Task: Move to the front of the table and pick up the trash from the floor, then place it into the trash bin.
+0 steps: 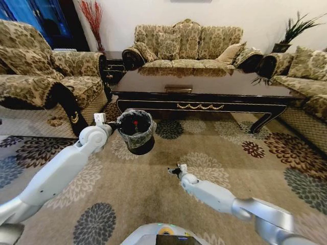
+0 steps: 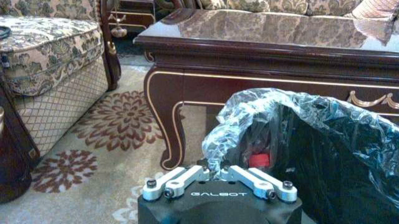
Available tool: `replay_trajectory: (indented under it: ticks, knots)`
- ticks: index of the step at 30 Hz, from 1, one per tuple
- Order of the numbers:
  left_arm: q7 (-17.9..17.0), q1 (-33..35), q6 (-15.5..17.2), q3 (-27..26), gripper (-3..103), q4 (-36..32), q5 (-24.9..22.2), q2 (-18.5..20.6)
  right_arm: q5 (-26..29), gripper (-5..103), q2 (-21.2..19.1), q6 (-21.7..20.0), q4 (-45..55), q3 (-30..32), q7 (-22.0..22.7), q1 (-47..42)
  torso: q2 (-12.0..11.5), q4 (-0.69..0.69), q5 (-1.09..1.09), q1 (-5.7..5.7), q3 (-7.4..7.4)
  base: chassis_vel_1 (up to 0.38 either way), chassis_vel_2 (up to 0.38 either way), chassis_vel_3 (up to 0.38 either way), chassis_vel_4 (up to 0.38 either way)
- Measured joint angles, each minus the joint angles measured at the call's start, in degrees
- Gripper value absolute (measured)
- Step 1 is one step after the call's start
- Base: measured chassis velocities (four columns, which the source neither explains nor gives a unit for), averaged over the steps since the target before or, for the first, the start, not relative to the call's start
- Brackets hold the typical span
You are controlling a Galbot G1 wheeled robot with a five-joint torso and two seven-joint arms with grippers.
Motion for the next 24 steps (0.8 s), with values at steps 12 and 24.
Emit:
replay_trajectory:
  ticks: [12, 24]
  knots:
    - [0.1, 0.0, 0.0, 0.0, 4, -0.4, 0.0, 0.8, -0.5, 103, -2.0, 0.2, -0.9, 2.2, 1.2, -0.6, 0.0, -0.01, -0.02, 0.00, 0.00, 0.000, 0.000, 0.000, 0.000]
    - [0.0, -0.3, 0.0, 0.9, 4, -0.2, 0.2, 0.2, -2.5, 69, -1.4, 0.3, -3.4, 3.8, 0.6, -2.8, 0.0, -0.02, 0.00, 0.00, 0.00, 0.000, 0.000, 0.000, 0.000]
